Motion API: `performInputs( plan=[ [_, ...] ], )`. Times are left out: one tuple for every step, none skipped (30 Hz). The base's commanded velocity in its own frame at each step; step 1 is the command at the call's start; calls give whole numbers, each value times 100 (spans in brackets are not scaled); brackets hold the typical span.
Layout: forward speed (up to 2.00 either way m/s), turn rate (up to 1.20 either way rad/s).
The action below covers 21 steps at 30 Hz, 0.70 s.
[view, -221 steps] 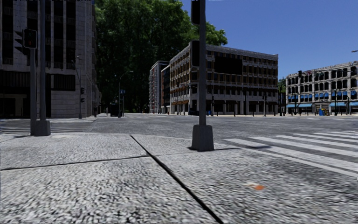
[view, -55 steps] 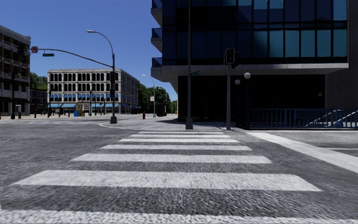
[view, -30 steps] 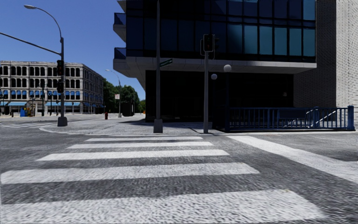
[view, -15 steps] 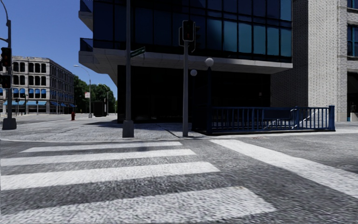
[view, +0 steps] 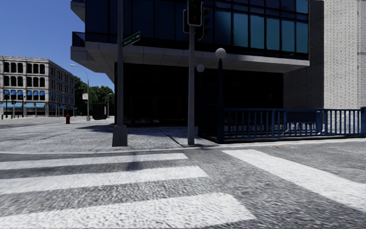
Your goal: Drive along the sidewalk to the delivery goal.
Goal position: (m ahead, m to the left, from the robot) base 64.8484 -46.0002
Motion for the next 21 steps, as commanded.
performInputs(
  plan=[
    [200, 31],
    [200, 39],
    [200, 42],
    [200, 43],
    [200, 43],
    [200, 43],
    [200, 43],
    [200, 43],
    [200, 43],
    [200, 43],
    [200, 43],
    [200, 43],
    [200, 42],
    [200, 42],
    [200, 28],
    [200, 0],
    [200, 0],
    [200, 0],
    [200, 0],
    [200, 0],
    [200, 0]
  ],
)
